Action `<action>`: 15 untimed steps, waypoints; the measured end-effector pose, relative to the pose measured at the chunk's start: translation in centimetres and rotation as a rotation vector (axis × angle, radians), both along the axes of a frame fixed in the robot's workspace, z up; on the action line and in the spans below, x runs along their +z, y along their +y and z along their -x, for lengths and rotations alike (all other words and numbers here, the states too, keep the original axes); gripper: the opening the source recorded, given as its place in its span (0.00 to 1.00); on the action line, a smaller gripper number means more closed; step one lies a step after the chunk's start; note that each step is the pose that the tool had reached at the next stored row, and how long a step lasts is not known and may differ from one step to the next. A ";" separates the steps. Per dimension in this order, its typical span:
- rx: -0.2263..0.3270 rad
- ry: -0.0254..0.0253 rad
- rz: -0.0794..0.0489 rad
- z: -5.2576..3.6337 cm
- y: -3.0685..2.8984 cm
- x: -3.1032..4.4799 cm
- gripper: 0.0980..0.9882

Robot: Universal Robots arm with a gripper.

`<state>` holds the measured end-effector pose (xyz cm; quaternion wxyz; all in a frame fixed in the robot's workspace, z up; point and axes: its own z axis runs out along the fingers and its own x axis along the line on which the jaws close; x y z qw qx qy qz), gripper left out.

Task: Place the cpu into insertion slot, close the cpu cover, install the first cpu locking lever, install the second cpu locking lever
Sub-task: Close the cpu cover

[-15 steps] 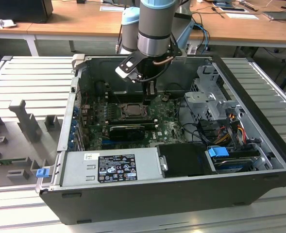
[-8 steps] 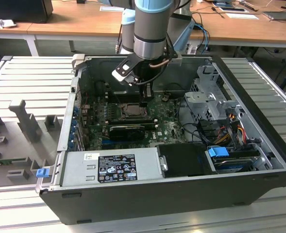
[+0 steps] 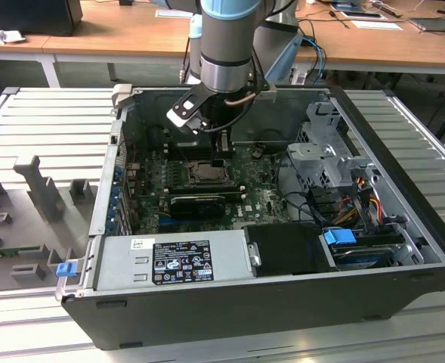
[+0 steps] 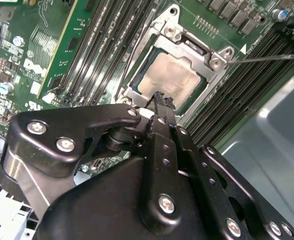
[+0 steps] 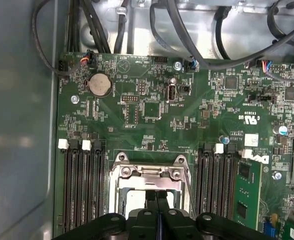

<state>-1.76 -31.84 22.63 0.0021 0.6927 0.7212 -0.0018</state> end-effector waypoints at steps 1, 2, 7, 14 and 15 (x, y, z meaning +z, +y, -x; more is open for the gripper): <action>0.000 0.0000 0.000 0.14 0.00 0.00 0.01; 0.000 0.0000 0.000 0.30 0.00 0.00 0.01; 0.000 0.0000 0.000 1.14 0.00 0.00 0.01; 0.000 0.0000 0.000 1.88 0.00 0.00 0.01; 0.000 0.0000 0.000 1.94 0.00 0.00 0.01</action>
